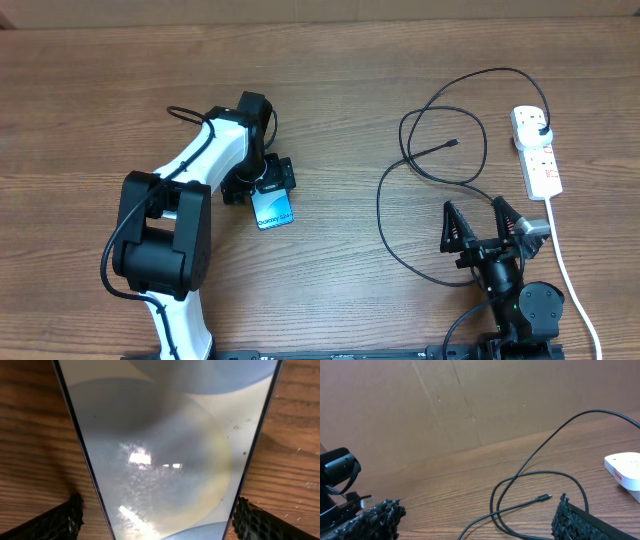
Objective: Plug charger to phone and switch on socket
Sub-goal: 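Close the left gripper on the phone's sides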
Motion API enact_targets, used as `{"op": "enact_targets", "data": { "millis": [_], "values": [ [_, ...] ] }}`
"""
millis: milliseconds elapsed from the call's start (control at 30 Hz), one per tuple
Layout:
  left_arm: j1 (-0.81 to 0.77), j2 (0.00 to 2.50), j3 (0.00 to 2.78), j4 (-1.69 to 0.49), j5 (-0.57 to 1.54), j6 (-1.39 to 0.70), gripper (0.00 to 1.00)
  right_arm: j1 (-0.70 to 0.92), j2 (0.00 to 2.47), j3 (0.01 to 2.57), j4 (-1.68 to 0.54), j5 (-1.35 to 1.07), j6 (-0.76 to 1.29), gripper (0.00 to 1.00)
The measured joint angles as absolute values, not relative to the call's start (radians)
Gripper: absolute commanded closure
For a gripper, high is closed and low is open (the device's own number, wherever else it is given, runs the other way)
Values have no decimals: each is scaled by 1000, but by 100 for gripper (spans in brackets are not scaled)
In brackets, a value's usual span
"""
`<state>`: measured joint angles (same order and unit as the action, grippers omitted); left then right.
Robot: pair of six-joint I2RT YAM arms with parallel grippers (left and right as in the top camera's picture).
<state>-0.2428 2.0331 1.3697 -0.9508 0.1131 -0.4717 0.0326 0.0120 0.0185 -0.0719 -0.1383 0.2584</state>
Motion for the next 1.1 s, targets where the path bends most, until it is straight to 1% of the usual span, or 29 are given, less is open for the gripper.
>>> {"op": "enact_targets", "data": {
  "millis": [467,900,1100],
  "values": [
    [-264,2098,1427,-982,73,-506,0,33,12,19,-72,-138,258,0],
    [-297,2103,1431,-958,47,-654,0,33,12,19,-72,-138,259,0],
    [-303,2103,1433,-953,44,-663,0,33,12,19,-72,-138,258,0]
  ]
}}
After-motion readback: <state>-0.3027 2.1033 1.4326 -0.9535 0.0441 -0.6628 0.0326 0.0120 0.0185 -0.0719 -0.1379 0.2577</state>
